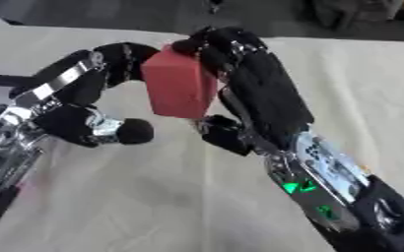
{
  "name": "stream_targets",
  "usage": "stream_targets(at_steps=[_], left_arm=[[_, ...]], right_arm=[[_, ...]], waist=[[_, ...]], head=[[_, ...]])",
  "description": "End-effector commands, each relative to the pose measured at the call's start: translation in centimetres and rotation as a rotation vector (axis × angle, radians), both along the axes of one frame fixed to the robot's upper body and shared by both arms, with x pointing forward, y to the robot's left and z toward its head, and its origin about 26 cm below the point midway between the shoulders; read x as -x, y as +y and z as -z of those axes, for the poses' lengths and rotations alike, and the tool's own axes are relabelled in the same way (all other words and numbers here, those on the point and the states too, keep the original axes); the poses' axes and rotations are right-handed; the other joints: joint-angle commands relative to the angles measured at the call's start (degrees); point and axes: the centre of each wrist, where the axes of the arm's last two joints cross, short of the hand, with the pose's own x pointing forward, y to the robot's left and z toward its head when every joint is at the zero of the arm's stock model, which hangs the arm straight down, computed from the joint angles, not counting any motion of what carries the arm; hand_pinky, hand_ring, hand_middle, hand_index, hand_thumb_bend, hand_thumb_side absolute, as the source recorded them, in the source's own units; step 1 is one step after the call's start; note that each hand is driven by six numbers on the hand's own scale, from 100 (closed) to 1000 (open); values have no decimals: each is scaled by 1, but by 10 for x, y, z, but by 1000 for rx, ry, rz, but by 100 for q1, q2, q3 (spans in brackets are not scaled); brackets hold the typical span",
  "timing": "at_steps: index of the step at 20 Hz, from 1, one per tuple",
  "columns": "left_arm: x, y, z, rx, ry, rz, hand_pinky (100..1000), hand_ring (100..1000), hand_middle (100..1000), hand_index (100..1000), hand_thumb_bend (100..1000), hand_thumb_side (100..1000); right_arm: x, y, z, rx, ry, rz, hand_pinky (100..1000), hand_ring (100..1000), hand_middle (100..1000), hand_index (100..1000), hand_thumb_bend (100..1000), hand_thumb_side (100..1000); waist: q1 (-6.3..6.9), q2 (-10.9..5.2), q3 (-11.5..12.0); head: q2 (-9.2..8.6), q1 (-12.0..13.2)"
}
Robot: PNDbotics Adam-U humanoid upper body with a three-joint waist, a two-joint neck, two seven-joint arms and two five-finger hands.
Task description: Pick up the objects with one hand, pass them to the other hand, and then place them into the box on the other side of the table.
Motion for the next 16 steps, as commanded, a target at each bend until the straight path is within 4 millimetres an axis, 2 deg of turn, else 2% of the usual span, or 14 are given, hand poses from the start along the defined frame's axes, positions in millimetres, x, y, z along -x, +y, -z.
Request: stream_targets(at_steps=[1,9,16], left_arm=[[5,-8,-3,6,-13,-33,891,859,752,857,872,507],[7,-7,-2,4,10,-129,887,860,753,855,893,496],[8,-6,-1,-18,19,-143,888,863,758,855,903,493]], right_arm=[[6,6,-6,-8,-35,-49,789,564,535,498,137,100],[6,2,1,-15,-60,-52,791,567,534,496,147,100],[7,2,4,-28,-73,-59,790,566,533,495,147,100]], waist=[[11,-91,-8],[6,-92,-27],[2,-89,-27]], head=[[-71,46],[-95,104],[-113,119]])
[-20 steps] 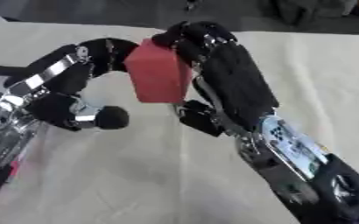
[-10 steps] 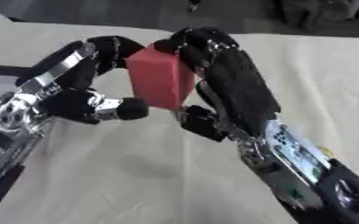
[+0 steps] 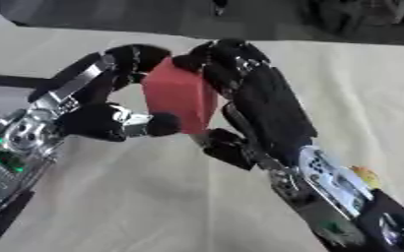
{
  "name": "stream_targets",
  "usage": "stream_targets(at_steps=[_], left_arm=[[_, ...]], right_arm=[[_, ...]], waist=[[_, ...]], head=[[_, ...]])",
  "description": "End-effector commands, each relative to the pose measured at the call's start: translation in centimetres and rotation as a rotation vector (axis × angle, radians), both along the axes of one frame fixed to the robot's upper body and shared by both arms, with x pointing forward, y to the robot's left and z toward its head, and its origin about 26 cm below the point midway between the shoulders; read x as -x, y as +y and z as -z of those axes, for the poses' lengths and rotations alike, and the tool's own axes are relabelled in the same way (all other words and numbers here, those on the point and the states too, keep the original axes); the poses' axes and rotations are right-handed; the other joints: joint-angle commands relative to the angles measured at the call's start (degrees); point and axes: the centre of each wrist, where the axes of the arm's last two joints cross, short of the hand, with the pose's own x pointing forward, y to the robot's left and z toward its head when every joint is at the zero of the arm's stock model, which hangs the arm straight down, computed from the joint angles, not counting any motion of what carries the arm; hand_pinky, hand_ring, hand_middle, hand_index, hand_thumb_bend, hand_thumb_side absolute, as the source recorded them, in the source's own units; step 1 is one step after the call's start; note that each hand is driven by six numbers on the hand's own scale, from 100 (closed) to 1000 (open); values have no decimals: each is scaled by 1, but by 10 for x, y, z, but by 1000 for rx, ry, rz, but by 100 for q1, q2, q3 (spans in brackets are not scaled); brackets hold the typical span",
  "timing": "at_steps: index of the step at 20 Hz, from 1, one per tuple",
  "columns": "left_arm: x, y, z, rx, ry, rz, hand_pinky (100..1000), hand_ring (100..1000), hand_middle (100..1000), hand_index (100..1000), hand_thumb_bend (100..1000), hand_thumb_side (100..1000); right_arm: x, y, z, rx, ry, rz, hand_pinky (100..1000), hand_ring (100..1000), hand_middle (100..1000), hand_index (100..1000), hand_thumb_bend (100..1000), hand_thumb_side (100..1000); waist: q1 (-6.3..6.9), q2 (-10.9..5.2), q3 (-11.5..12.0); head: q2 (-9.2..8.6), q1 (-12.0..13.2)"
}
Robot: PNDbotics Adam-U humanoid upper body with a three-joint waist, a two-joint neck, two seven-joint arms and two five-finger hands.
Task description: Pick up the objects with one hand, pass them to the other hand, and then place them into the box on the other side of the table.
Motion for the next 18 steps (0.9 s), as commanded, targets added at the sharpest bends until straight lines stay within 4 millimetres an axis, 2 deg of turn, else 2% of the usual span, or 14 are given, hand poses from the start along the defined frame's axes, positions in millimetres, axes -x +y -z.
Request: stream_targets(at_steps=[1,7,10,15,18], left_arm=[[3,0,-5,-10,-21,-4,888,863,758,855,901,492],[3,-2,-4,-28,-8,25,892,865,759,855,889,489],[5,-4,-5,-12,2,83,900,866,756,855,847,481],[4,-7,-5,39,49,231,903,848,718,833,725,424],[0,-7,-3,75,89,259,892,821,676,791,598,422]], right_arm=[[4,0,-6,-9,-37,-13,789,565,533,495,146,100],[5,2,-5,-18,-30,-49,786,562,534,497,133,100],[5,3,-5,-9,-7,-68,784,559,535,500,116,100],[5,3,-5,-9,33,-91,780,555,537,502,100,100],[5,3,-5,-3,54,-92,780,555,541,512,100,100]], waist=[[8,-87,-2],[7,-79,2],[3,-74,9],[-7,-64,16],[-11,-61,21]], head=[[-66,24],[-67,34],[-58,32],[-38,40],[-31,45]])
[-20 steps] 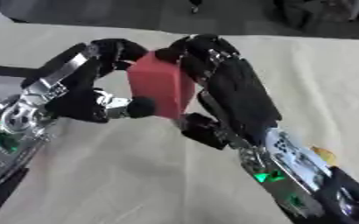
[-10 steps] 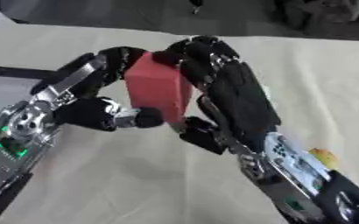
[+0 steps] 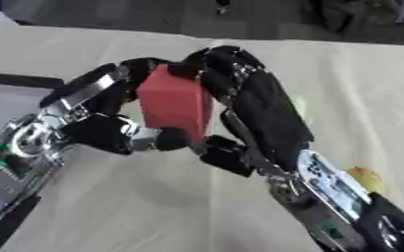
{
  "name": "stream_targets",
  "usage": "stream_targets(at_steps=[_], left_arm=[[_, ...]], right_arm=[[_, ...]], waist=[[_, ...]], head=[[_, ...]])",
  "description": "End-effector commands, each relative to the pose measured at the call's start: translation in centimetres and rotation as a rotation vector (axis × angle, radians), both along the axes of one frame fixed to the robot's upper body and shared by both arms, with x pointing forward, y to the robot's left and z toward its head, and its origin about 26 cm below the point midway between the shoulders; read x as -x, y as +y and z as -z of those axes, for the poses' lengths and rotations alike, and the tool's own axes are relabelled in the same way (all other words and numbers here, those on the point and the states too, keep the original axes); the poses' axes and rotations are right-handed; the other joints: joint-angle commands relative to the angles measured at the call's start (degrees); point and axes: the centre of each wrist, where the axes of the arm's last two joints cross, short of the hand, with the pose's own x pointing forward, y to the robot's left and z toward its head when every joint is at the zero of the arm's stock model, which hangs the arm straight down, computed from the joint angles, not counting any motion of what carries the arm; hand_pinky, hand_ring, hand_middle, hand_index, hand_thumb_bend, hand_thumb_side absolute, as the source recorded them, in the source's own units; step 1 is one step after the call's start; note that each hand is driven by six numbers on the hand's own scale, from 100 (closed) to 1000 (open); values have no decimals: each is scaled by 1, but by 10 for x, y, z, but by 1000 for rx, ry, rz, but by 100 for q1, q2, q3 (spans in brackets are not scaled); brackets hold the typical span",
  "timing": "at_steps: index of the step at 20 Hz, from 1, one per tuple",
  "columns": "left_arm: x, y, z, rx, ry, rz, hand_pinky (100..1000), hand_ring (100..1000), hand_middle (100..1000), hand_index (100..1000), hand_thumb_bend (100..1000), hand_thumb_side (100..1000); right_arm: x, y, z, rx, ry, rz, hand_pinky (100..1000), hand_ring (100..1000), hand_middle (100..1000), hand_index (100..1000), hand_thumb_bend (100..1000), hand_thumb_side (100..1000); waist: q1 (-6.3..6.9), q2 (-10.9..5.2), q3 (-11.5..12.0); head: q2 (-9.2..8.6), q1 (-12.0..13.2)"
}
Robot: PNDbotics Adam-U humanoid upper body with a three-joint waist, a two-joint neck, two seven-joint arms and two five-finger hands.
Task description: Pick up the objects with one hand, pass them to the other hand, and then place them into the box on the other side of the table.
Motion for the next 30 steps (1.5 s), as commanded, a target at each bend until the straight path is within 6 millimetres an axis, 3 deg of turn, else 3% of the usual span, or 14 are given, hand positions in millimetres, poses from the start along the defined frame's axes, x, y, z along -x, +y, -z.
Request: stream_targets(at_steps=[1,4,6,8,12,15,19,20,24,30], left_arm=[[0,-1,-6,39,16,40,889,815,666,779,566,415],[-2,-2,-4,52,57,52,869,766,582,700,371,309],[-3,-3,-2,63,94,60,857,723,512,628,226,192],[-4,-3,-1,67,124,63,839,666,434,531,135,107],[-5,-2,0,65,158,49,801,575,310,387,100,100],[-6,-1,1,59,171,31,796,555,280,354,100,100],[-8,5,3,74,190,-2,789,525,243,310,111,100],[-8,9,3,82,191,-14,788,520,233,300,125,100],[-8,24,1,115,182,-67,788,516,224,293,152,100],[-12,54,-2,148,156,-187,787,521,227,297,150,100]], right_arm=[[4,1,-7,1,-4,-16,780,556,542,513,100,100],[3,0,-7,9,4,-16,783,561,547,520,123,100],[3,0,-7,18,7,-13,789,576,565,540,206,100],[3,-1,-7,26,10,-8,806,615,618,600,298,100],[2,-3,-8,29,0,7,823,675,699,681,457,100],[2,-4,-10,18,-5,14,843,729,752,724,532,100],[0,-8,-11,26,-24,52,909,843,854,833,509,103],[-1,-10,-13,29,-33,71,924,865,871,857,496,146],[-3,-17,-18,36,-79,122,943,885,887,885,495,216],[-6,-27,-20,43,-123,134,937,883,889,897,498,191]], waist=[[12,-86,8],[10,-87,8],[9,-87,9],[9,-87,7],[12,-92,1],[15,-102,-13],[16,-122,-40],[19,-128,-44],[30,-142,-50],[35,-141,-46]], head=[[-28,23],[-27,22],[-20,25],[-10,27],[-2,36],[2,50],[2,43],[14,33],[53,6],[89,-6]])
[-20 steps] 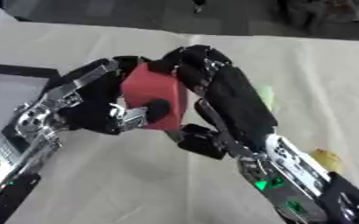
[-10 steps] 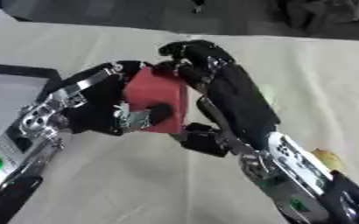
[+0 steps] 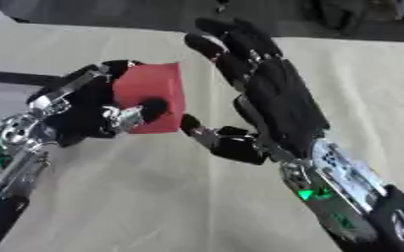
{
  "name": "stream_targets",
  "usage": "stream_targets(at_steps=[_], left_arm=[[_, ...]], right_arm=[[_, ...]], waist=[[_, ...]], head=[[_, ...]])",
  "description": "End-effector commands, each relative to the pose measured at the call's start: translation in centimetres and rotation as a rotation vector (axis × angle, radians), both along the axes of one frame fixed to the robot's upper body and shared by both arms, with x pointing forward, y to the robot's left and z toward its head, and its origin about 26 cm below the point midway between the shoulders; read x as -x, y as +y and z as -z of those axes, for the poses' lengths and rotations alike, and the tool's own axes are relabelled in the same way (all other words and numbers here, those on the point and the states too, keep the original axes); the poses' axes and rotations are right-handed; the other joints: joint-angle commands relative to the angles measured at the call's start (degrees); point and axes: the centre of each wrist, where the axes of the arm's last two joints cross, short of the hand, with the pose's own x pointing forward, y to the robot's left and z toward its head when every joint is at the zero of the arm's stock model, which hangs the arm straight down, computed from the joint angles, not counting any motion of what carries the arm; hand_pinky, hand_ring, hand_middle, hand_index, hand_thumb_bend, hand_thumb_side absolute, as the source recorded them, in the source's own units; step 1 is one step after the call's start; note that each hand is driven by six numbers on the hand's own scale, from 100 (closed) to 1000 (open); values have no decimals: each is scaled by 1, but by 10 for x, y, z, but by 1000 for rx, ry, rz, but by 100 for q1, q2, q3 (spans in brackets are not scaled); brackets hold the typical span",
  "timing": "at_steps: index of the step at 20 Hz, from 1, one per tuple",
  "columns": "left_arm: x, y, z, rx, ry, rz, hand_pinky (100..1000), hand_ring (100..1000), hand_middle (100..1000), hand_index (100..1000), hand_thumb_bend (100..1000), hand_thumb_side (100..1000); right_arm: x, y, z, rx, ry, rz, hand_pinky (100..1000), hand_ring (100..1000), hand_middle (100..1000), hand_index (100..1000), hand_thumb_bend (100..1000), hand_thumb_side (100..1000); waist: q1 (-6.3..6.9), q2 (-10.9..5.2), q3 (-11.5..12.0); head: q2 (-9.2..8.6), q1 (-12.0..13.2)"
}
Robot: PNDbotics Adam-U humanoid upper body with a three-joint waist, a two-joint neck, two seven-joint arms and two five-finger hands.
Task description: Pick up the objects with one hand, pass them to the other hand, and then place them into the box on the other side of the table.
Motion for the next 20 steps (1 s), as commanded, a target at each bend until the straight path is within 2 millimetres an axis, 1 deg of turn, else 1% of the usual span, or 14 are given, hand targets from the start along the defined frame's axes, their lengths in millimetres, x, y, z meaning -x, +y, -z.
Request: stream_targets(at_steps=[1,2,4,5,9,10,11,13,15,20], left_arm=[[0,22,-13,5,-57,-84,786,523,228,298,149,100],[-2,29,-14,2,-69,-120,786,524,229,298,149,100],[-4,42,-15,-6,-91,-190,785,526,231,300,146,100],[-5,49,-16,-11,-103,-219,785,526,231,300,146,100],[-6,54,-16,-14,-114,-246,785,526,231,300,146,100],[-7,58,-15,-19,-110,-264,780,540,244,315,125,100],[-10,66,-14,-31,-107,-308,778,541,245,317,122,100],[-17,86,-15,-55,-125,-407,773,542,248,321,114,100],[-24,103,-13,-91,-146,-492,768,543,252,325,103,100],[-32,147,-12,-216,-213,-656,757,545,258,334,100,100]], right_arm=[[1,-10,-9,2,-48,2,933,881,888,896,502,171],[1,-12,-9,-1,-46,1,929,877,889,894,514,144],[0,-19,-9,-7,-43,4,927,874,887,893,502,117],[-1,-22,-8,-9,-41,4,927,874,887,893,502,117],[-1,-26,-9,-14,-36,-2,927,874,887,893,502,117],[-2,-29,-8,-13,-29,7,919,859,876,869,462,145],[-2,-36,-7,-10,-11,34,916,854,873,866,464,134],[-4,-54,-5,-10,31,104,907,841,868,861,451,139],[-4,-73,-3,-28,54,174,903,835,865,857,445,141],[0,-118,2,-133,87,344,895,822,858,853,432,144]], waist=[[15,-138,-2],[14,-141,-5],[14,-149,-10],[14,-152,-12],[15,-155,-15],[24,-146,-22],[33,-139,-34],[44,-125,-65],[53,-110,-86],[28,-91,-65]], head=[[42,-19],[59,-15],[90,5],[101,16],[110,27],[118,105],[130,190],[142,325],[136,423],[105,565]])
